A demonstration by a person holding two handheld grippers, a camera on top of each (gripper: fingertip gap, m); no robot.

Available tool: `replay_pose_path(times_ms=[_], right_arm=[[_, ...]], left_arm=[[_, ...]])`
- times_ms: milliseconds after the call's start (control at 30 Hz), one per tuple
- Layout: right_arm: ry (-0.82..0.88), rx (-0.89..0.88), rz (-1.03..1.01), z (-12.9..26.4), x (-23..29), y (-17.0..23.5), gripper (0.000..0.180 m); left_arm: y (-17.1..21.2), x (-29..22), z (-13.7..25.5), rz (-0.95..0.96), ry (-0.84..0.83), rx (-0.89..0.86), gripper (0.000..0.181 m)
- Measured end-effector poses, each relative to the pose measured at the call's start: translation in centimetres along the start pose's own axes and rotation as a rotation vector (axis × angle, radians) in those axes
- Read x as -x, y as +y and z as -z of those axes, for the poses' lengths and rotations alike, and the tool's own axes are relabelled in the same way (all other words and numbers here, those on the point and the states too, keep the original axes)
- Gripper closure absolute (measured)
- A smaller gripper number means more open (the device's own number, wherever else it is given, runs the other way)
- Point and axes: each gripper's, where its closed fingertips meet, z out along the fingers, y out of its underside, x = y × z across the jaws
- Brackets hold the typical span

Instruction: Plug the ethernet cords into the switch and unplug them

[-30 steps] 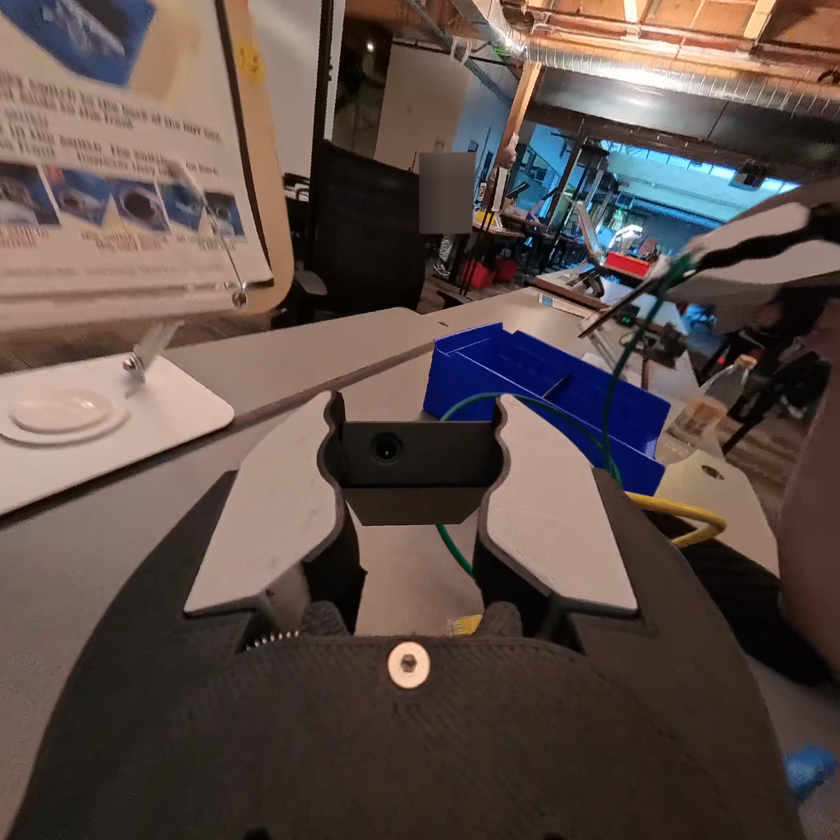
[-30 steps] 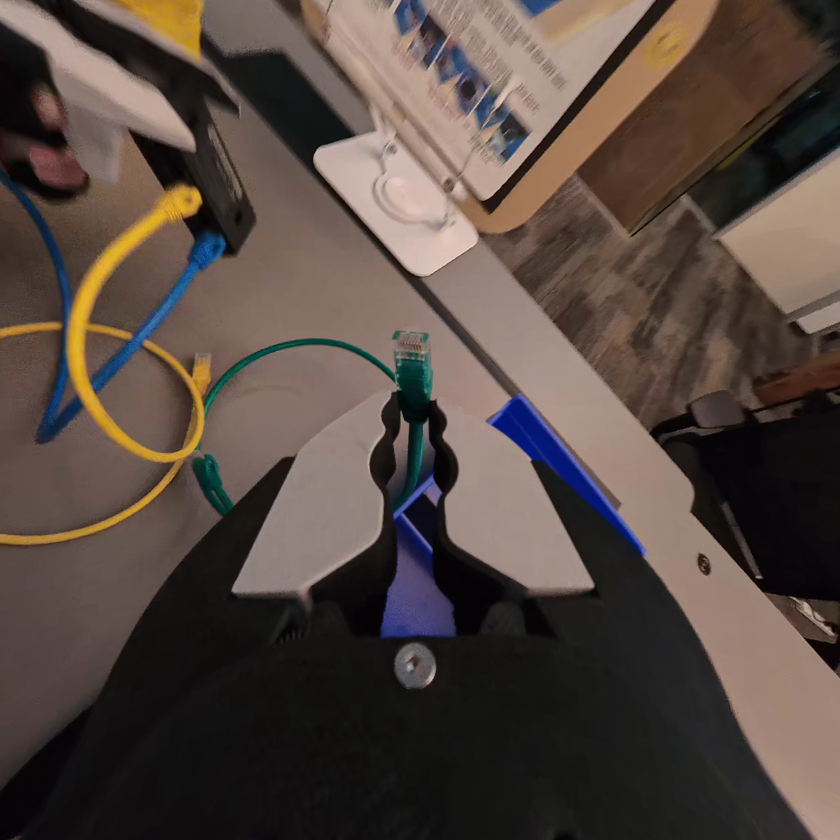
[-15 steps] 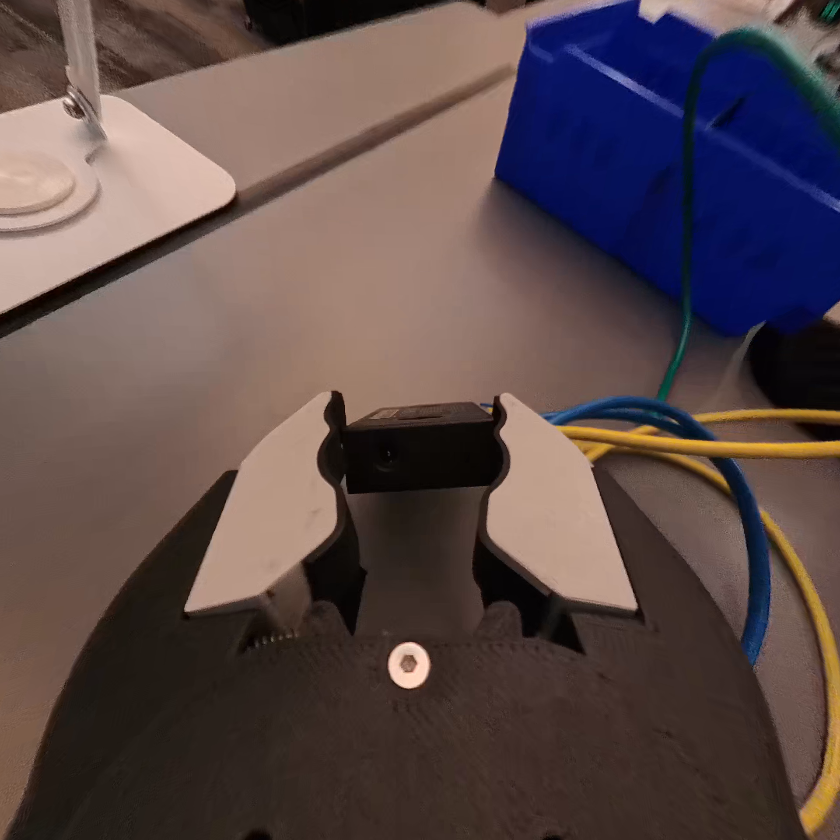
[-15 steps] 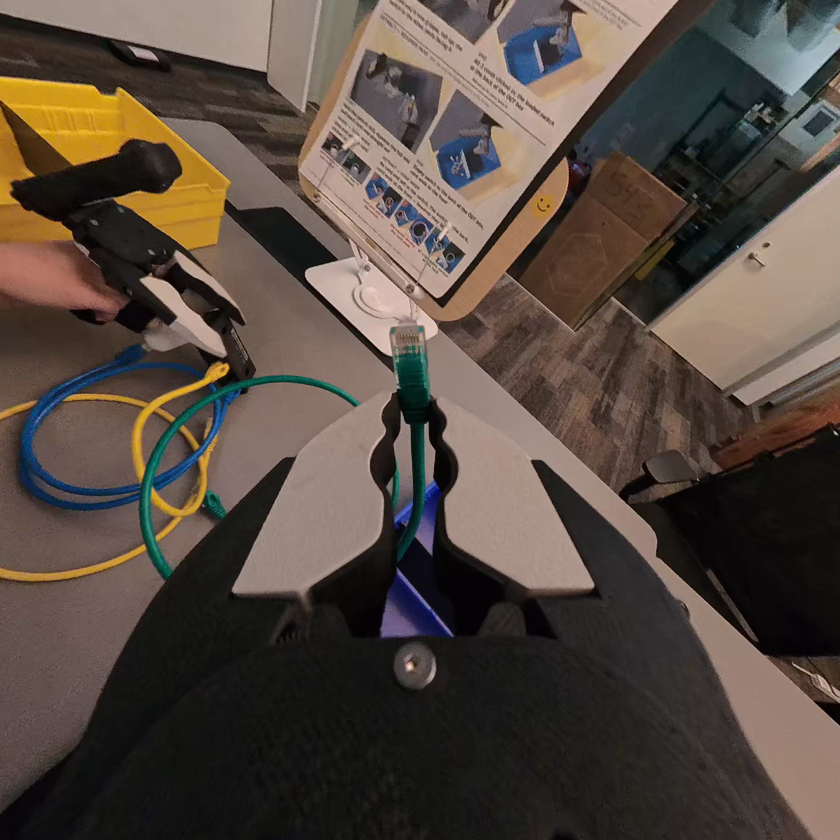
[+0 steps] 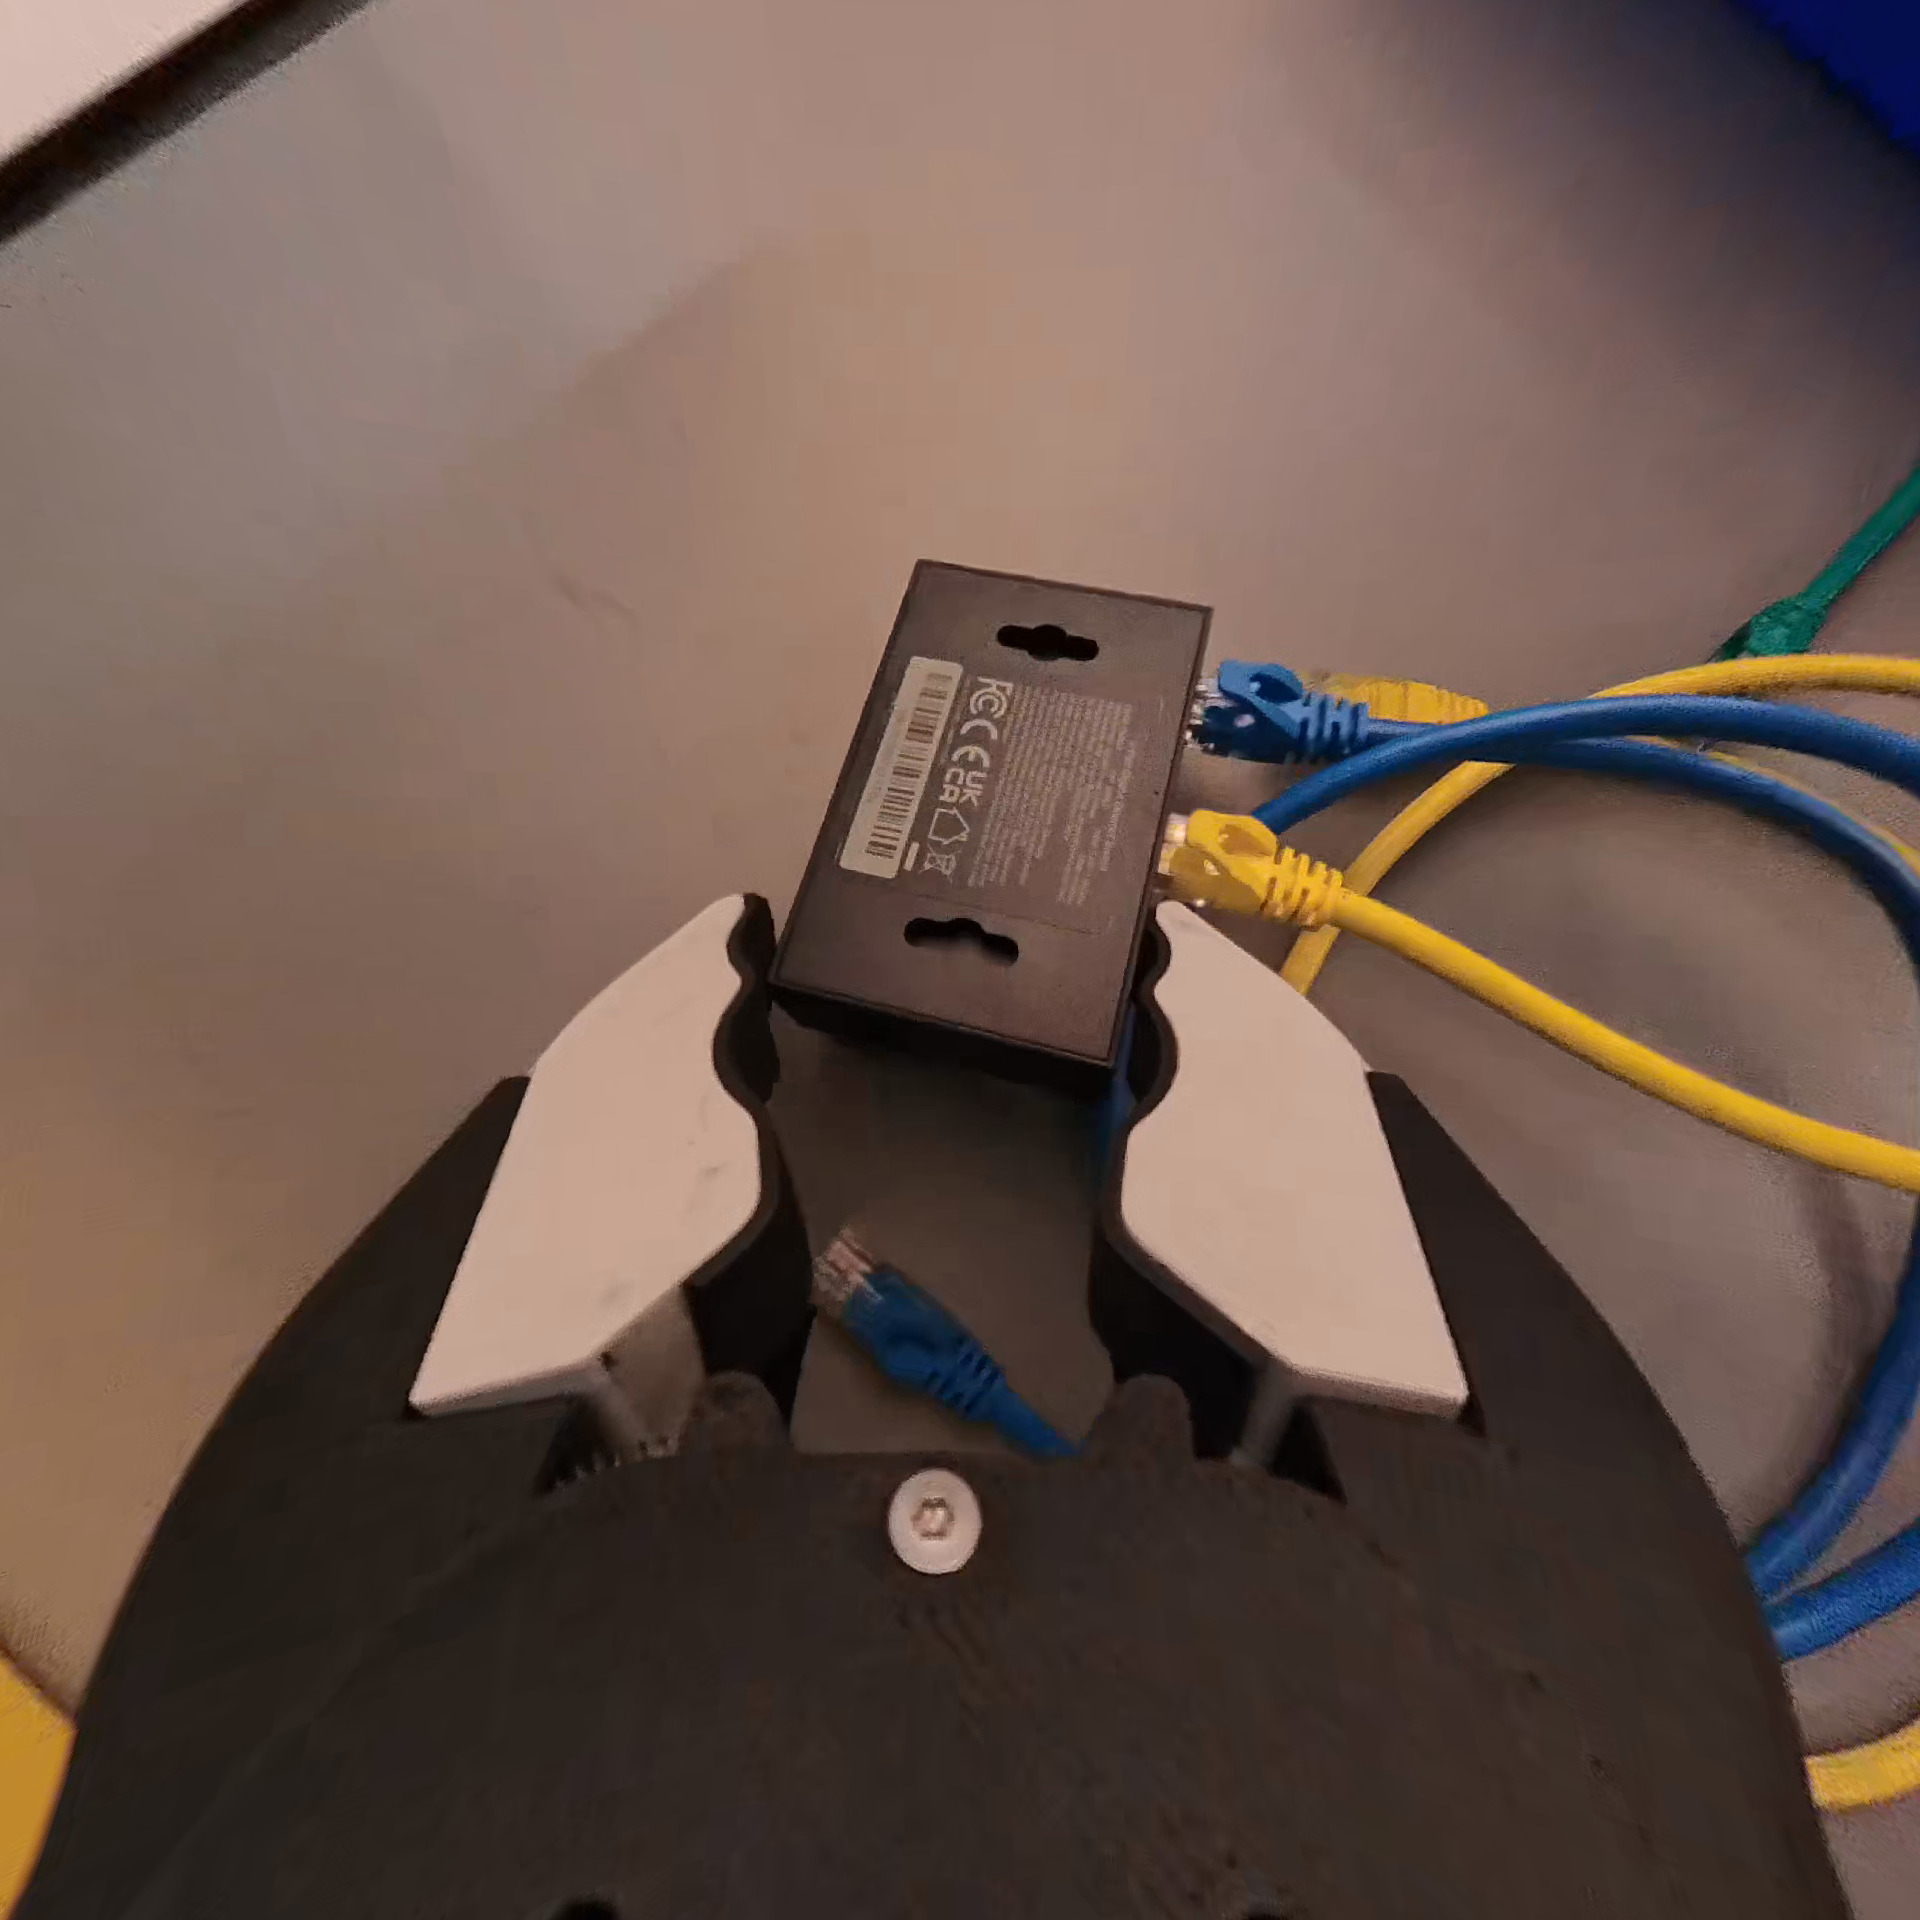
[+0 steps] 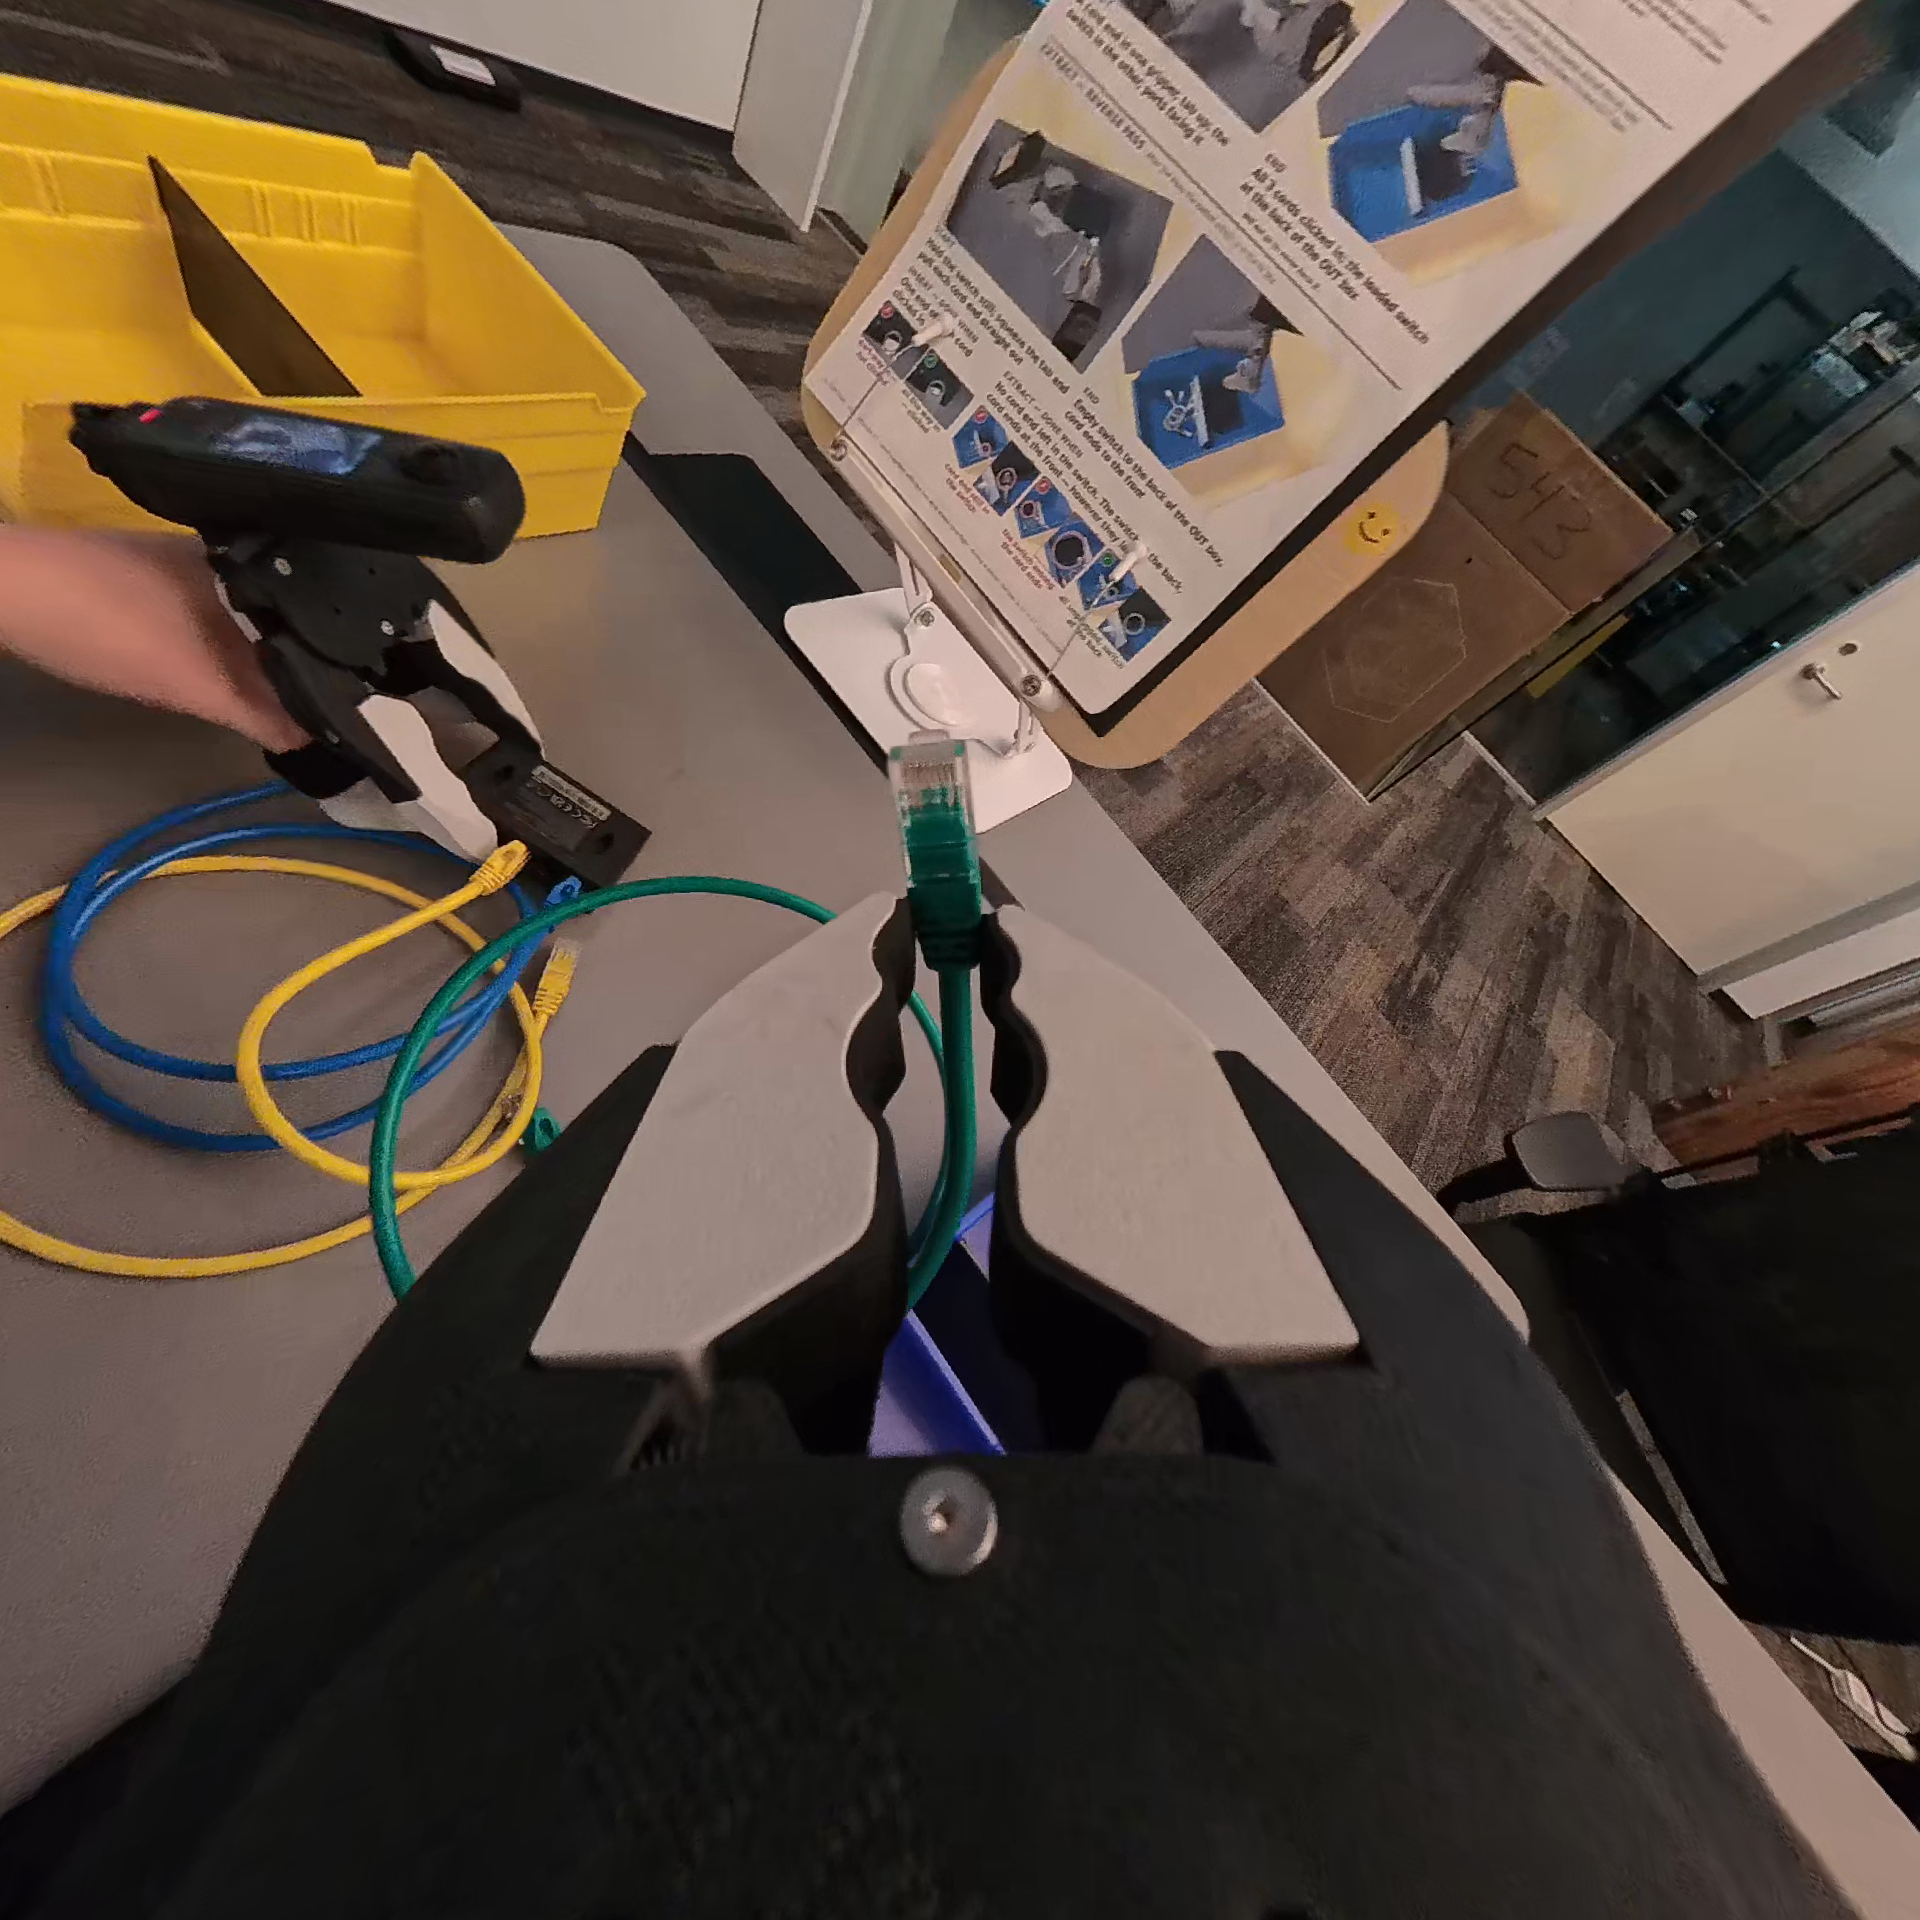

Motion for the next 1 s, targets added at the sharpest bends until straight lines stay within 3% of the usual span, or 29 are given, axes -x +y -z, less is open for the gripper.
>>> replay_pose_path(times_ms=[33,200,433,533,633,733,867,1000], right_arm=[[-0.007,0.005,0.006,-0.4,0.2,0.0,0.166],[-0.029,0.039,0.037,-2.4,1.0,0.1,0.166],[0.050,0.060,0.071,-3.0,0.2,-0.1,0.166],[0.042,-0.023,0.087,-2.2,0.6,-1.5,0.167],[-0.059,-0.148,0.099,-1.6,2.4,-3.6,0.166],[-0.218,-0.225,0.130,-1.5,5.1,-4.5,0.167],[-0.360,-0.267,0.148,-1.2,7.2,-4.7,0.167],[-0.414,-0.282,0.150,-1.2,7.8,-4.6,0.167]], left_arm=[[-0.2,0.0,0.1,0.023,0.010,-0.014,0.115],[-2.8,0.3,3.8,0.143,0.054,-0.180,0.095],[-4.0,1.3,8.2,0.092,-0.095,-0.253,0.097],[-8.0,-1.5,11.6,0.049,-0.008,-0.449,0.103],[-13.1,-6.3,16.8,-0.074,0.172,-0.686,0.108],[-16.2,-11.2,20.6,-0.301,0.297,-0.811,0.115],[-17.6,-16.2,21.8,-0.580,0.390,-0.878,0.123],[-18.7,-17.9,20.5,-0.681,0.396,-0.867,0.137]])
